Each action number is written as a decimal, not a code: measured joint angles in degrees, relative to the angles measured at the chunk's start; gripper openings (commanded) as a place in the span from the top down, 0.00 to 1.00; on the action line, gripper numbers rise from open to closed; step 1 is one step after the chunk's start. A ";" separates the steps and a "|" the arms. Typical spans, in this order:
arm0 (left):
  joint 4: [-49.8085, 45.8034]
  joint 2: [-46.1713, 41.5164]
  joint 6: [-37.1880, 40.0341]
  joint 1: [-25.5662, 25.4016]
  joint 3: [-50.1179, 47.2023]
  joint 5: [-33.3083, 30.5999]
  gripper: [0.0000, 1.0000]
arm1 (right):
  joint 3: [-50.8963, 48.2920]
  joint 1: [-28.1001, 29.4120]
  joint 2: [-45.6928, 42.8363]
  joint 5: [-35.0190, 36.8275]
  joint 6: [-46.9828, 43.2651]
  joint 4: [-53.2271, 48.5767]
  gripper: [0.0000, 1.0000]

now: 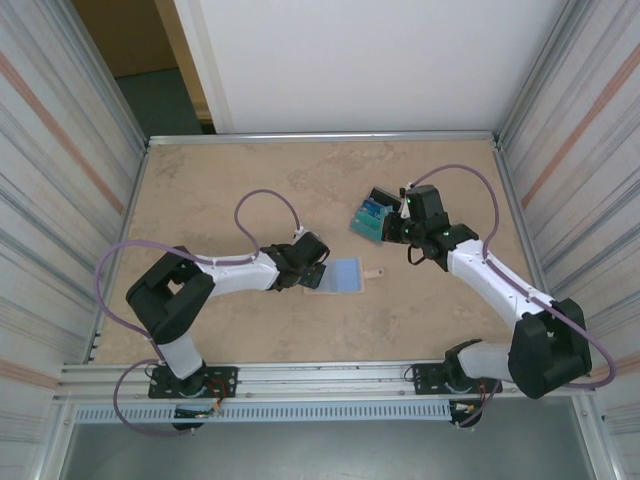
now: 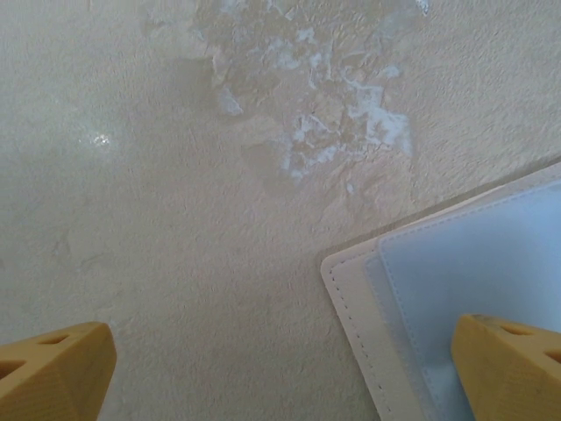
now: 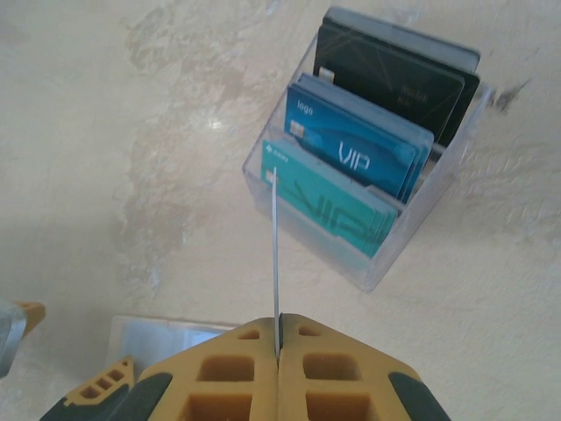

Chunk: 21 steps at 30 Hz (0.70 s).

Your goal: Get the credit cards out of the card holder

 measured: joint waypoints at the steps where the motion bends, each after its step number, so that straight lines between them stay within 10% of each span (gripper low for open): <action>1: 0.28 0.00 0.39 0.02 -0.09 -0.26 0.01 | 0.35 -0.35 0.37 -0.04 -0.66 0.04 1.00; 21: 5.38 -0.52 7.02 0.76 -0.70 -1.60 0.01 | 5.64 -5.97 6.78 -7.80 -18.56 1.73 1.00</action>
